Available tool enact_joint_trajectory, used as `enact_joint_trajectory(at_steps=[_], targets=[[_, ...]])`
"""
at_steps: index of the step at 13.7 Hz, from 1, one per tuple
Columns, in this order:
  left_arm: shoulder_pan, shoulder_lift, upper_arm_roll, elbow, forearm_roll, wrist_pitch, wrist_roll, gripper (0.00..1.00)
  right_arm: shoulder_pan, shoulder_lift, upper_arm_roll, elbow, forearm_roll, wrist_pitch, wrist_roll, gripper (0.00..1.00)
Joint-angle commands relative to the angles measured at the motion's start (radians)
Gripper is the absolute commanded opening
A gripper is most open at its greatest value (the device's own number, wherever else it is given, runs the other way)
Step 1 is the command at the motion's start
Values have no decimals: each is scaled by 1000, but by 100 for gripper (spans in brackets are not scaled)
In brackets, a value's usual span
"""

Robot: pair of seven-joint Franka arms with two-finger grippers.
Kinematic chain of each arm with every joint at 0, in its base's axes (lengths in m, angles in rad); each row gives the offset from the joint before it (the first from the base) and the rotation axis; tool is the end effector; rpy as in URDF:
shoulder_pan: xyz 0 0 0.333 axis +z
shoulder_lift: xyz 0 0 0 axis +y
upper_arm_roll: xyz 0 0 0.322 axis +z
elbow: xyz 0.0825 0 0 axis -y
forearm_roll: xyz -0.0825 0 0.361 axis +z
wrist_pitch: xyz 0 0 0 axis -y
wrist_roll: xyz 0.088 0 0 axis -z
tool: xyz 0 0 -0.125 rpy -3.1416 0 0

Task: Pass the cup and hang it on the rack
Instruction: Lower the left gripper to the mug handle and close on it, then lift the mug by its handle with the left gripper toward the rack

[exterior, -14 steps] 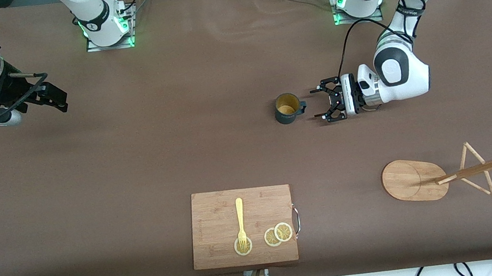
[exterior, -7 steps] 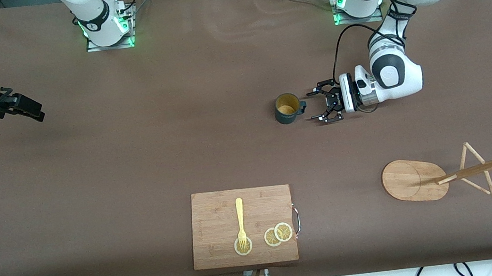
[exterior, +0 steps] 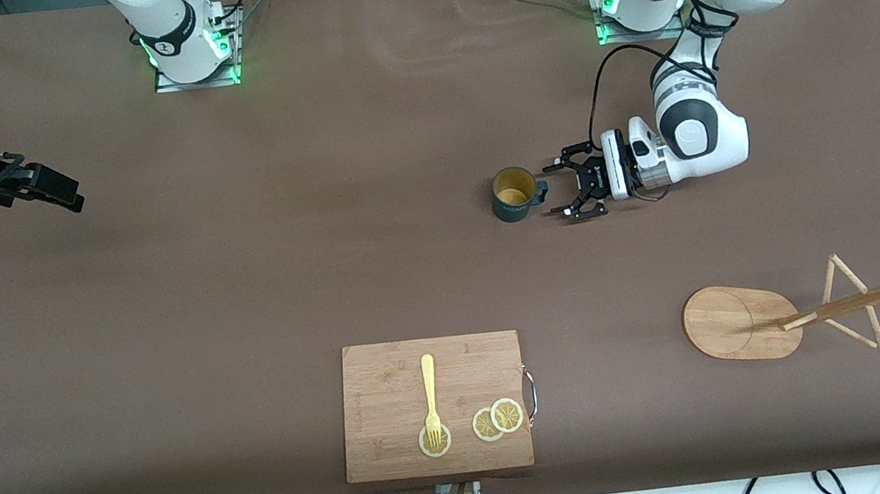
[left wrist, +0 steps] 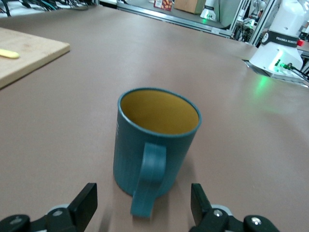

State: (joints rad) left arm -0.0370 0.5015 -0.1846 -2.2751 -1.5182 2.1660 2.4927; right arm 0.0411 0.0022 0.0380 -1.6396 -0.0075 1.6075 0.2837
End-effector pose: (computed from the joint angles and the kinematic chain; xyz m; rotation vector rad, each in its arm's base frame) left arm 0.4592 -0.1654 0.1424 1.6756 -1.3577 0.8083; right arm 0.5312 0.0412 0.5836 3.1114 -0.3188 -0.0507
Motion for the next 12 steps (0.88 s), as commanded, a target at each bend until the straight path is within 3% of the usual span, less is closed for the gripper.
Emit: enact_joint_trajectory(at_steps=[1,2,3,5,7,12], targets=[[-1,32,-18,5,-74,-3,101,84,-12,-2,8,18,18,-23,12,100],[-1,37,-18,8,-74,-3,126,63,-12,-2,8,18,18,-24,12,100],[0,37,-18,8,-76,-3,155,36,-12,-2,8,18,18,-23,12,100],[6,38,-18,8,-76,-3,170,11,-13,-1,2,18,17,-18,12,100],[8,38,-18,8,-76,-8,170,0,-13,1,0,18,17,-15,12,100],[23,42,-18,11,-98,-37,155,0,-13,2,0,20,18,-11,12,100]])
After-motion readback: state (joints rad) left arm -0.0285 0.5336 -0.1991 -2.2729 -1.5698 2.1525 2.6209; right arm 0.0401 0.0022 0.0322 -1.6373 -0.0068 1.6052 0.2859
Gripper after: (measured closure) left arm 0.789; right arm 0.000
